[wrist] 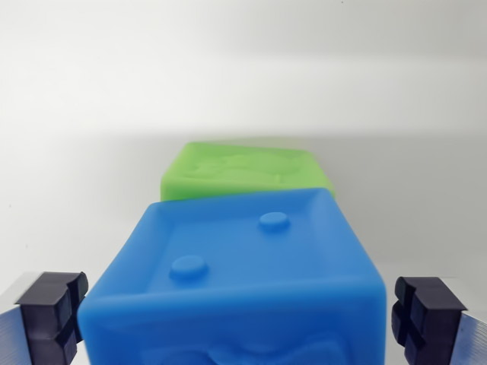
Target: Stack cube
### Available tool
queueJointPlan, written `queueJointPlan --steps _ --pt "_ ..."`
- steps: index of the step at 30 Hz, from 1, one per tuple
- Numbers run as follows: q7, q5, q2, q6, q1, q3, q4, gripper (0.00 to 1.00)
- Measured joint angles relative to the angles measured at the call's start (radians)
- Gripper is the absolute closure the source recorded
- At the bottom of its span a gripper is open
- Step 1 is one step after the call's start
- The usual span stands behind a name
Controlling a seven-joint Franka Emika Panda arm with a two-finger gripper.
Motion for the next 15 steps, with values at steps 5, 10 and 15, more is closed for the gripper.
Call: queueJointPlan --steps 5,10,15 --pt "0.0 0.0 -0.004 -0.003 0.0 0.0 0.0 0.0" --pt "0.0 0.0 -0.023 -0.018 0.0 -0.001 -0.002 0.0" --pt "0.001 -0.001 -0.049 -0.041 0.002 -0.002 -0.005 0.0"
